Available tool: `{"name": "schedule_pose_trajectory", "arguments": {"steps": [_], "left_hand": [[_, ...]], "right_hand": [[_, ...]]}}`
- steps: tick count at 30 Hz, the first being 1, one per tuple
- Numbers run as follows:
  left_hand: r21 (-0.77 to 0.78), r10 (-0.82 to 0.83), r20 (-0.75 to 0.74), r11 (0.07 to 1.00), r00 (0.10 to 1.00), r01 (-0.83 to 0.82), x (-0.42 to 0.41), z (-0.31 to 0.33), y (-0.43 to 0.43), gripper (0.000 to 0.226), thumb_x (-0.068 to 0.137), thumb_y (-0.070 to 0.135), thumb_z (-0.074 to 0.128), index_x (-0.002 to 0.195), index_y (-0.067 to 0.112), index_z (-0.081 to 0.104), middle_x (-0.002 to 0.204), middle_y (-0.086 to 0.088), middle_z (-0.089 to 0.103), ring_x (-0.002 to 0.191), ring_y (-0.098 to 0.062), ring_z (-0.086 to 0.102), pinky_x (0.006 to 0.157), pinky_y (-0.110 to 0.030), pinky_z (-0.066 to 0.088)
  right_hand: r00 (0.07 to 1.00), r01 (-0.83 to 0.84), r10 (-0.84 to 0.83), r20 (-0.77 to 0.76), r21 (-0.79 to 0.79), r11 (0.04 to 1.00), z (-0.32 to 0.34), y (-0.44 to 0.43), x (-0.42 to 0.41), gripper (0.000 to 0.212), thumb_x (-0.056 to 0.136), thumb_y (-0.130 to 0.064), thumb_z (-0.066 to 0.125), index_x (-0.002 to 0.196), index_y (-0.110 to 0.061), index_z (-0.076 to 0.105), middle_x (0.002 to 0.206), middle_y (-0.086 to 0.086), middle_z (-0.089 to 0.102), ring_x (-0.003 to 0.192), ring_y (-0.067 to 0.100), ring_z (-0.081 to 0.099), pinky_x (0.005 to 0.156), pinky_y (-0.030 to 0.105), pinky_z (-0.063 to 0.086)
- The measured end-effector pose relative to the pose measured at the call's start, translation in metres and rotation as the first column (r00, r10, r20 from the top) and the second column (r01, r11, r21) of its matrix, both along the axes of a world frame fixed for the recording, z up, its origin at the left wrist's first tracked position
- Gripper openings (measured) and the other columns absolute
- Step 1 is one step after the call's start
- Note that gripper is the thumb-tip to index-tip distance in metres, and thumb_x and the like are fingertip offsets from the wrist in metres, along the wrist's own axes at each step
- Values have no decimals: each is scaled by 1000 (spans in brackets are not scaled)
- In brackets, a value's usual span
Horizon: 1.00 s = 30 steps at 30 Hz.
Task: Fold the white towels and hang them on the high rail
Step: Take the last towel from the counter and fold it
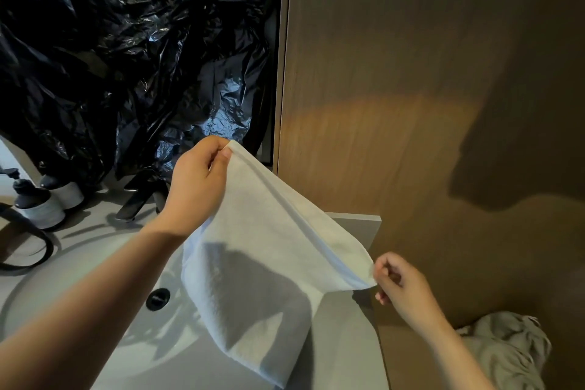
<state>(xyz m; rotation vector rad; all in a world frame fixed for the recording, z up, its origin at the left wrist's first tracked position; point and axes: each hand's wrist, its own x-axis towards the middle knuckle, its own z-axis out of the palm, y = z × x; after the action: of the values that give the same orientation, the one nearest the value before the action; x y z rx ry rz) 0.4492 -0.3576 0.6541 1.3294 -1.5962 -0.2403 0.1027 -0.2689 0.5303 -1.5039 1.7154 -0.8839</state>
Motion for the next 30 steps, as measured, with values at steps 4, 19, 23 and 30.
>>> {"name": "schedule_pose_trajectory", "arguments": {"steps": [4,19,23,30], "left_hand": [[4,9,-13,1000,1000,-9,-3,4,3,17,98,15,47,93,18,62,82,9,61,76,10,52,64,1,35],[6,102,-83,995,991,-102,6,19,-5,16,98,18,46,97,26,59,78,16,58,72,17,51,58,-2,34],[-1,115,-156,993,981,-116,8,32,-11,17,99,24,46,99,21,62,78,4,62,69,-1,54,61,-20,39],[-27,130,-218,990,967,-139,2,39,-13,16,100,24,43,101,23,59,76,8,61,64,-2,52,56,-19,36]], "right_hand": [[999,22,-22,48,0,1000,-13,1,-1,23,97,-10,57,93,-24,74,74,-4,69,60,16,64,58,20,52],[977,97,-138,-165,-235,967,52,-25,-45,10,84,-36,72,75,-35,72,81,-25,69,81,-8,63,67,22,49],[965,248,-261,31,-436,865,107,-38,-52,5,84,-29,74,83,-34,72,83,-23,70,83,-7,64,66,19,47],[880,474,-327,345,-593,650,148,-45,-34,9,91,-22,66,94,-30,63,81,-26,63,77,-7,61,63,13,45]]}}
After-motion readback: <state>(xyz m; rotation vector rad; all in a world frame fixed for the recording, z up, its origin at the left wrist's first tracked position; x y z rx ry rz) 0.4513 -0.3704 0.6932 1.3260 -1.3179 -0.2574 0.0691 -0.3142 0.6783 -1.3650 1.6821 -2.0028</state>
